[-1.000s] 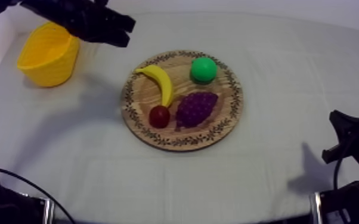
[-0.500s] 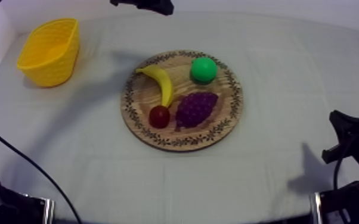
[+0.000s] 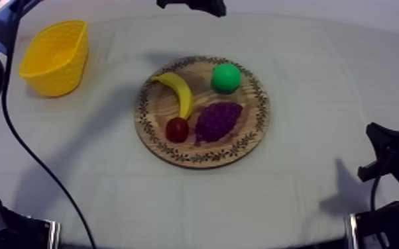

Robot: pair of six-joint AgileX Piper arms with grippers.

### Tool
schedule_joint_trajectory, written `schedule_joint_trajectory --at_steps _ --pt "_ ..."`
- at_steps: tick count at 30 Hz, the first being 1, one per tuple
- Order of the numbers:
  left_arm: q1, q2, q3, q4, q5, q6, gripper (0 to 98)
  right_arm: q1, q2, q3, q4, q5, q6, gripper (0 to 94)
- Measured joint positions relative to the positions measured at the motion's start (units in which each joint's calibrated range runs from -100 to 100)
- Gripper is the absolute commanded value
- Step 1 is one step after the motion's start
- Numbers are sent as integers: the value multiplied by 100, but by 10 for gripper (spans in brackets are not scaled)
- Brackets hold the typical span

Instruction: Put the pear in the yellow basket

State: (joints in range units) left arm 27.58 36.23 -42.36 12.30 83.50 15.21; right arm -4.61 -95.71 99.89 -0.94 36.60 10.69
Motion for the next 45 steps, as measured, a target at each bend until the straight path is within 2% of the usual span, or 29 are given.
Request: schedule_joint_trajectory --at_steps 5,10,21,27,31,37,45 --pt "65 231 -212 -34 165 117 20 0 0 0 0 0 0 4" --pt "77 334 -384 -34 414 211 119 0 0 0 0 0 -7 4" --pt "123 295 -448 -28 605 154 481 0 0 0 0 0 -5 4" --pt "150 289 -345 71 702 149 703 0 0 0 0 0 -4 4" --pt "154 289 -254 134 752 168 802 0 0 0 0 0 3 4" --pt "136 344 -175 162 886 271 900 0 0 0 0 0 0 4" --pt "76 727 -391 175 1064 356 919 0 0 0 0 0 0 4"
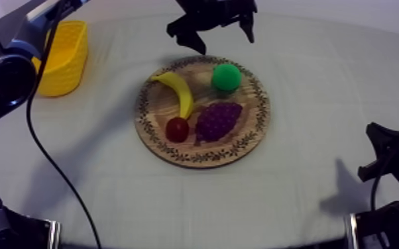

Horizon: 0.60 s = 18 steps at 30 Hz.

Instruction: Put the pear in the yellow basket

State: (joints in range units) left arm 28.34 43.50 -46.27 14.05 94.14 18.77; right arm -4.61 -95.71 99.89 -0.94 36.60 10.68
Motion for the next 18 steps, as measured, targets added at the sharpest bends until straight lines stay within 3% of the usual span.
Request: schedule_joint_trajectory --at_steps 10,18 --pt "-149 1028 -1041 17 501 126 913 0 0 0 0 0 -2 4" --pt "-228 1965 -1927 262 562 121 929 0 0 0 0 0 -2 4"
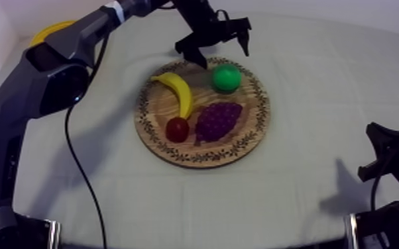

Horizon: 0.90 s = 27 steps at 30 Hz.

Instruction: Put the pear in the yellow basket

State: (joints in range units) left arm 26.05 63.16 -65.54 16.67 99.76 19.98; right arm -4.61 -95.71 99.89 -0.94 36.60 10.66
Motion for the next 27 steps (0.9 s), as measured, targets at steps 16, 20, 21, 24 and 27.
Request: schedule_joint_trajectory --at_steps 16,20,21,24,27 --pt "88 735 -646 101 -5 37 899 0 0 0 0 0 1 4" --pt "88 834 -647 84 -5 44 887 0 0 0 0 0 1 4" --pt "88 852 -647 76 -5 42 884 0 0 0 0 0 -4 4" --pt "74 936 -653 43 -5 38 868 0 0 0 0 0 -4 4" --pt "63 1015 -653 -11 -5 45 832 0 0 0 0 0 -4 4"
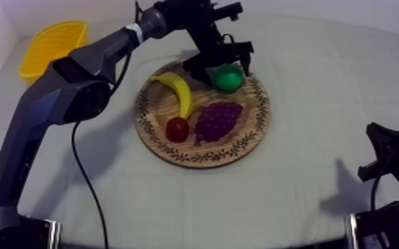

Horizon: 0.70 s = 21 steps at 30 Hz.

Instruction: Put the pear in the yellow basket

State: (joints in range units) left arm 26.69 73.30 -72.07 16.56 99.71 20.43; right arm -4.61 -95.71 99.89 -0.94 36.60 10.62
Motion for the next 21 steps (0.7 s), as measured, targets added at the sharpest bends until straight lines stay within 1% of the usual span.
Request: schedule_joint_trajectory --at_steps 6,10,13,17,21 --pt "1 69 -75 -180 6 131 735 0 0 0 0 0 3 4" --pt "29 76 -101 -315 6 229 627 0 0 0 0 0 3 4" --pt "82 70 -107 -479 6 334 560 0 0 0 0 0 10 4" --pt "152 31 -111 -631 6 398 511 0 0 0 0 0 7 4" --pt "183 1 -84 -698 6 398 493 0 0 0 0 0 7 4"
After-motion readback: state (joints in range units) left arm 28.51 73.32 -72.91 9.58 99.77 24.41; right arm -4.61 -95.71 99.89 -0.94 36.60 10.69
